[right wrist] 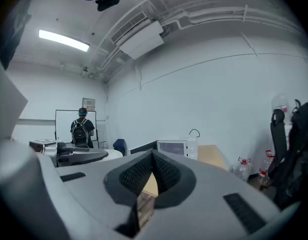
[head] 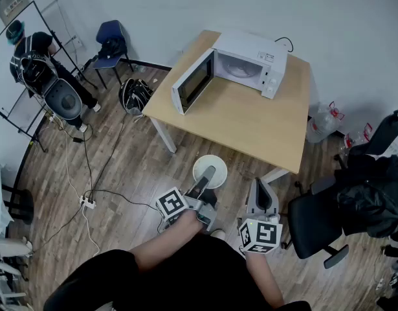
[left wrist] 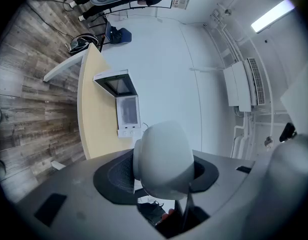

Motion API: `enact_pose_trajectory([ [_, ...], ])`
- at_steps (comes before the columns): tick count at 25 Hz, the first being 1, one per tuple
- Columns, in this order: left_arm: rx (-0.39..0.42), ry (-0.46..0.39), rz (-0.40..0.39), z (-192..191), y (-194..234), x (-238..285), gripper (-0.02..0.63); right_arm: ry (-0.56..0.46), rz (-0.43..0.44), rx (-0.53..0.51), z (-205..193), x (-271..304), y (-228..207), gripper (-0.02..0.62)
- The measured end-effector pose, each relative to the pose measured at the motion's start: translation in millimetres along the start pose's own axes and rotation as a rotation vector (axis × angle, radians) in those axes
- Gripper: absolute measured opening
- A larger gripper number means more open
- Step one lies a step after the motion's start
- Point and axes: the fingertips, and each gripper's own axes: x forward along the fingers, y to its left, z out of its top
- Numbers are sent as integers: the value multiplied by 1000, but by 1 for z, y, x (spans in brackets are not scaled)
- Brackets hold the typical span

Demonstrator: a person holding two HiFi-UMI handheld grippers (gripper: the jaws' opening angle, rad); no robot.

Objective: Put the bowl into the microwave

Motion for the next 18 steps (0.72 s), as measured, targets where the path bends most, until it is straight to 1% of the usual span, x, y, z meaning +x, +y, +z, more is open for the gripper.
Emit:
enact_pose_trajectory([
  [4,-10,-13,-21,-14,-2,4,222,-10,-1,-1,-5,-12,-15,60],
  [8,-22,-31,-9,-24,6,5,222,-35,10,101,-11,-26,-34,60],
  [9,-19,-32,-8,-25,7,5,222,-30,1,101,-14,-28,-39,60],
  [12,-13,-39,11,-25,17,8,222,-6,-24,31,-24,-32,-47,60],
  [13,-6,-42,30,-25,22,10,222,-4,-22,23,-26,-31,-49,60],
  [15,4,-45,79,-22,35,14,222,-4,-11,43,-29,-24,-51,60],
  [16,-3,-44,84,-21,39,17,222,-3,-7,53,-30,-20,-51,60],
  [18,-23,-38,58,-18,41,28,222,-2,-8,51,-31,-11,-54,60],
])
